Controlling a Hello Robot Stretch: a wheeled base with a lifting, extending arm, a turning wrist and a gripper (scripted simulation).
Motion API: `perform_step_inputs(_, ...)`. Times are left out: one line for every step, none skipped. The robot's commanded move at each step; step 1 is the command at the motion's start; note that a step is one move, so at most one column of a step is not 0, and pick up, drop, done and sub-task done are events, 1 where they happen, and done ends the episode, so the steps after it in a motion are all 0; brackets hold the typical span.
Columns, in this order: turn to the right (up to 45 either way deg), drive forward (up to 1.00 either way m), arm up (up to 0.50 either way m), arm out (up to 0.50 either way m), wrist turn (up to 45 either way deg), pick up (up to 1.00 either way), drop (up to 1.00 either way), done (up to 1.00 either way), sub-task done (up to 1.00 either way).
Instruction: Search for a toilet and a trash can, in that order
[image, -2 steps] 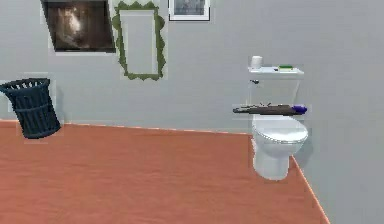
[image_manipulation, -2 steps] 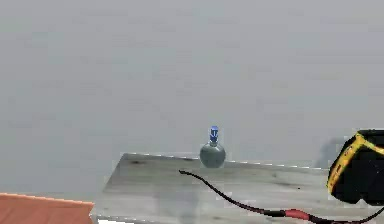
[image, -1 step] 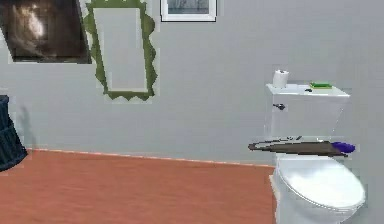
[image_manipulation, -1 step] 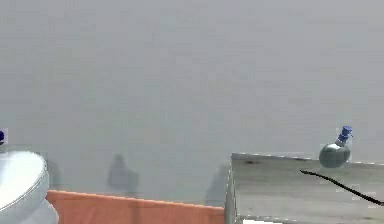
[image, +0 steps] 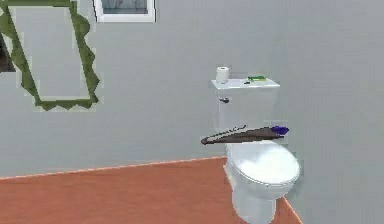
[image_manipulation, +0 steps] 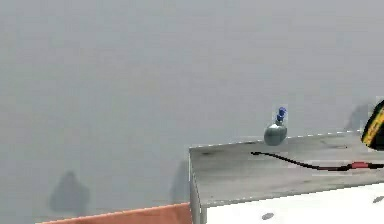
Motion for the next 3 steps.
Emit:
perform_step_inputs(0.0, 0.4, 0.0, 0.0, 0.0, 0.0, 0.0, 0.0, 0.0)
perform_step_inputs(30.0, 0.0, 0.0, 0.0, 0.0, 0.0, 0.0, 0.0, 0.0)
perform_step_inputs(0.0, 0.0, 0.0, 0.0, 0.0, 0.0, 0.0, 0.0, 1.0)
